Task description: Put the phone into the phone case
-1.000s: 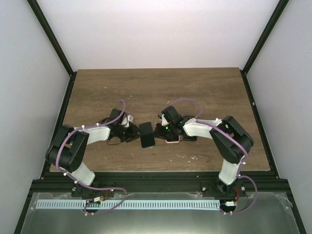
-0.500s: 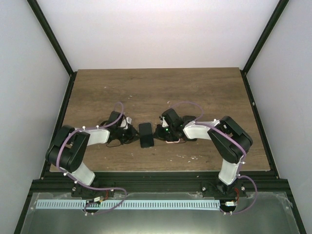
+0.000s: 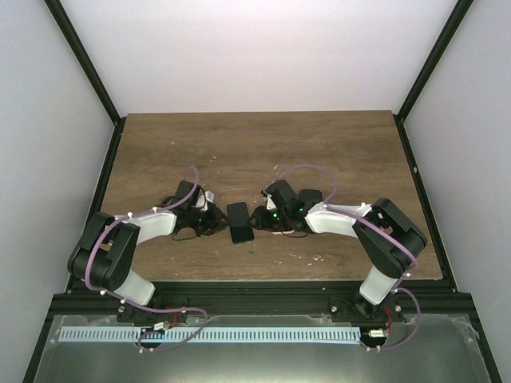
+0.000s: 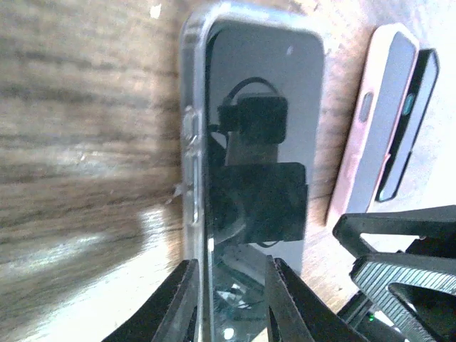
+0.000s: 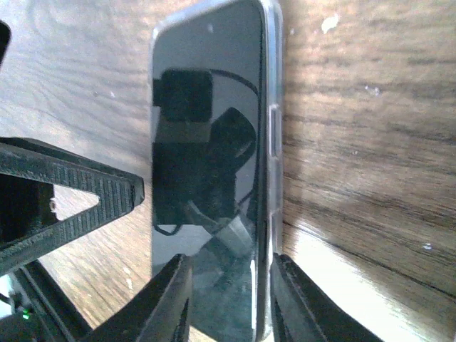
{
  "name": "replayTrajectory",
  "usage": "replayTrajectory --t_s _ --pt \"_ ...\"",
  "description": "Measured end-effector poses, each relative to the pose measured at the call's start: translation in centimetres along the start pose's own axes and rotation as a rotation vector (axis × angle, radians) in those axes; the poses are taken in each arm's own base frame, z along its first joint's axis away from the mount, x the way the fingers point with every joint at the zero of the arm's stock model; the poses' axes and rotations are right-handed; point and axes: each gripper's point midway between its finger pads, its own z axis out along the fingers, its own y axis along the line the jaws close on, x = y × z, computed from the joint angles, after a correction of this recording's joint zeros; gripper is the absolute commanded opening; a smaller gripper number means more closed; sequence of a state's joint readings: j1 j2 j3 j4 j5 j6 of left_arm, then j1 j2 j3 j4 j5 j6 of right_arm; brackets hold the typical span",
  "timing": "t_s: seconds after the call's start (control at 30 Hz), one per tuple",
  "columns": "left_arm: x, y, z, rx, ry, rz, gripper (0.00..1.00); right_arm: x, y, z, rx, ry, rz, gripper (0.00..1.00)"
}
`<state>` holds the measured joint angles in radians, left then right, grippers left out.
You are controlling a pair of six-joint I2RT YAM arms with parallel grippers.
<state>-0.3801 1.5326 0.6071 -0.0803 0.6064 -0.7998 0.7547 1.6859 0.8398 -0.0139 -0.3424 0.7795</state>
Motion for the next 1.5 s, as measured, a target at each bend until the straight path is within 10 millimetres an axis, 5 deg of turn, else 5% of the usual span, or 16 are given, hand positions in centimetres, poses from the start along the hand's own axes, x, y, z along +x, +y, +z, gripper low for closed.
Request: replayTrajectory --t_s 0.23,0.43,1.0,1.5 --pt "-1.2 -1.3 -0.5 0.020 -0.016 0.031 0.29 -1.1 -0.4 -0.4 -0.013 -0.021 -0.006 0.43" --pt "-0.8 -0.2 0.1 -0.008 0.010 0.023 0.29 -0.3 -1.3 1.5 -0.036 0.031 0.012 0.45" --pt "1.4 1.4 0.6 0.053 0.062 -0.022 0.19 0.4 1.1 2.2 -0.254 0.083 0.124 0.56" --pt "3.7 1.7 -0.1 0.050 0.082 -0.058 0.31 0.8 3.2 0.8 -0.421 0.091 0.215 0.57"
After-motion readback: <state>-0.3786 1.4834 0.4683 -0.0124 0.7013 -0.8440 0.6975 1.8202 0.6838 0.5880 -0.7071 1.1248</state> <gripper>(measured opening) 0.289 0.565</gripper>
